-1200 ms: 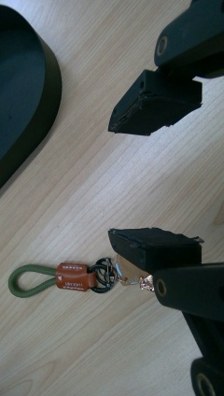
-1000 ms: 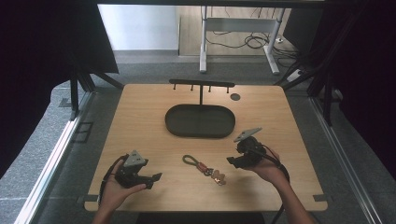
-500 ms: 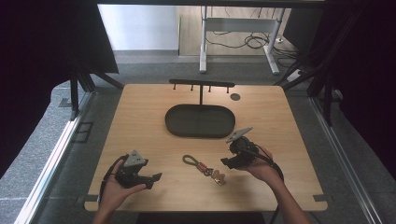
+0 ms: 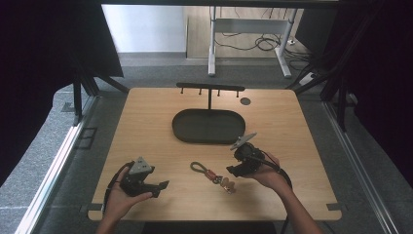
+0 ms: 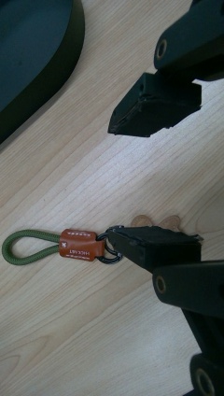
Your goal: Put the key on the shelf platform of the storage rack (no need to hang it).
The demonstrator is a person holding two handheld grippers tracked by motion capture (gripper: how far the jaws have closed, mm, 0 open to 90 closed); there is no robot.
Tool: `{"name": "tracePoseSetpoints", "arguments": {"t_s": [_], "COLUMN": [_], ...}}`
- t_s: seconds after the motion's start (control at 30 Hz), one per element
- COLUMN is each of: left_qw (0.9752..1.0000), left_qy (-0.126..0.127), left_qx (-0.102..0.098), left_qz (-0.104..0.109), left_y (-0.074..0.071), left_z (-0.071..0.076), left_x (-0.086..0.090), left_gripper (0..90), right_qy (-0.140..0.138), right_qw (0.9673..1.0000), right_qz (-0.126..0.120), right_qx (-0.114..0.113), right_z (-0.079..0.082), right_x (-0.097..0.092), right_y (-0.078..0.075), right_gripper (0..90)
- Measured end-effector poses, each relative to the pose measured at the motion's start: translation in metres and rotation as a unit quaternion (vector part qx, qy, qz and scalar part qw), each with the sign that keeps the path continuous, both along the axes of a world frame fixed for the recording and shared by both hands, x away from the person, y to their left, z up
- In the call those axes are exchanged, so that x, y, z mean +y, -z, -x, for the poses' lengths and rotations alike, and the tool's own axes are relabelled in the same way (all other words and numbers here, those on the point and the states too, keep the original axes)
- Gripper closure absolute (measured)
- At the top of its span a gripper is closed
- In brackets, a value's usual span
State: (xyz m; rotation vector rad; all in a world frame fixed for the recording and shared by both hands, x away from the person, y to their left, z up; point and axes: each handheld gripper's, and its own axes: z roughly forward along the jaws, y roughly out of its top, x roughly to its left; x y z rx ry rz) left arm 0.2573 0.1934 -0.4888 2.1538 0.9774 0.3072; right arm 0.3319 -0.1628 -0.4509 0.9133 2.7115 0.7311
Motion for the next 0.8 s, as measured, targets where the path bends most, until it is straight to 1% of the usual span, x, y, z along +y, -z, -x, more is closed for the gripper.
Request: {"name": "tracePoseSetpoints", "arguments": {"t_s": [0.37, 0.57, 0.6, 0.8], "left_qw": [1.0000, 1.0000, 1.0000, 1.0000], "left_qy": [-0.002, -0.001, -0.001, -0.002], "left_qx": [0.000, 0.001, 0.000, 0.000], "left_qz": [0.002, 0.002, 0.002, 0.002], "left_y": [-0.001, -0.001, -0.001, -0.001], "left_z": [0.001, 0.001, 0.001, 0.000], "left_x": [0.000, 0.000, 0.000, 0.001], "left_gripper": [23.1, 23.1, 23.1, 23.1], "right_qy": [-0.014, -0.017, -0.022, -0.029], "right_qw": [0.9999, 0.9998, 0.9997, 0.9994], "right_qz": [0.005, 0.008, 0.010, 0.014], "right_qx": [0.005, 0.010, 0.009, 0.012], "right_z": [-0.001, -0.001, -0.002, -0.002], "right_x": [0.013, 0.019, 0.020, 0.026], "right_y": [0.001, 0.002, 0.002, 0.003], "right_gripper": [44.1, 44.2, 44.3, 44.4]}}
